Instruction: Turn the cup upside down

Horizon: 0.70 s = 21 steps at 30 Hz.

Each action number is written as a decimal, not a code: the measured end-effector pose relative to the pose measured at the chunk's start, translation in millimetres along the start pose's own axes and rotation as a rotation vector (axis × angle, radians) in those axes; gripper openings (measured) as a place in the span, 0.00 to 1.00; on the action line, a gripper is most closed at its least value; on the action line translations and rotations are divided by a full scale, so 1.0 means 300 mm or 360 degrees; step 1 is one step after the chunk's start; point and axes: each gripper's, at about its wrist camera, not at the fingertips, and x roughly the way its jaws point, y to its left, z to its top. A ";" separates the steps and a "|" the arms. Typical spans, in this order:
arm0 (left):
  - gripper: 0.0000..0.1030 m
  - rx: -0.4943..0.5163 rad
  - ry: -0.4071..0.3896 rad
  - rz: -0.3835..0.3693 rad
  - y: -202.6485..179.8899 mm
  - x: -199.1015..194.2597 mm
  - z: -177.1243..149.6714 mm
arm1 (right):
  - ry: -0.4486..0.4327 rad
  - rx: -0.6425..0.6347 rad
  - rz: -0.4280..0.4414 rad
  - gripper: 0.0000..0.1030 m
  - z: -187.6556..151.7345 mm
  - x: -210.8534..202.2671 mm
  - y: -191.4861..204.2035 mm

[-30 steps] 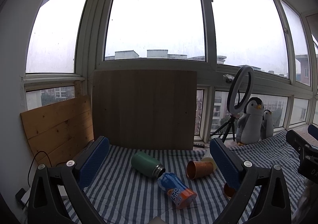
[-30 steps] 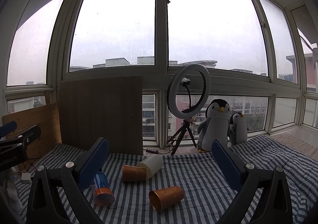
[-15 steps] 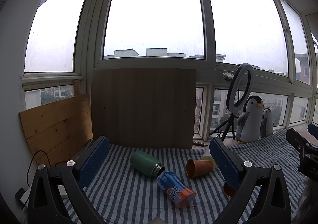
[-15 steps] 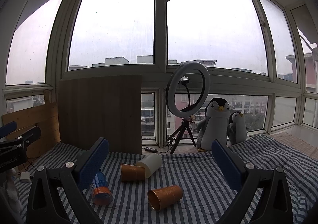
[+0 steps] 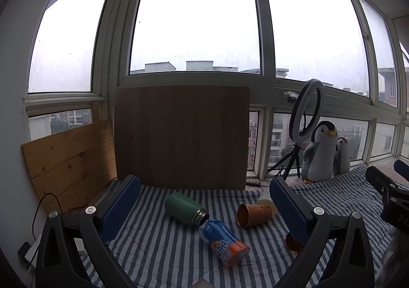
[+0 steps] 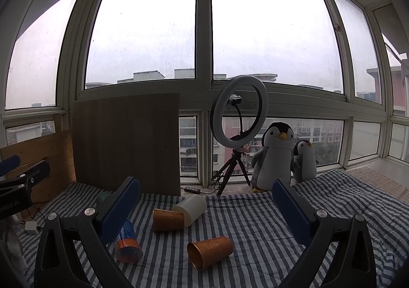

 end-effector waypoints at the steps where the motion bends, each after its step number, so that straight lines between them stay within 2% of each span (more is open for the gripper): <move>1: 0.99 0.0000 0.0000 0.0001 0.000 0.001 0.000 | 0.0001 0.0000 -0.0002 0.99 0.001 0.001 -0.002; 21: 0.99 -0.0007 0.0037 -0.0008 -0.004 0.028 -0.006 | 0.0023 -0.0001 -0.0015 0.99 -0.010 0.029 -0.007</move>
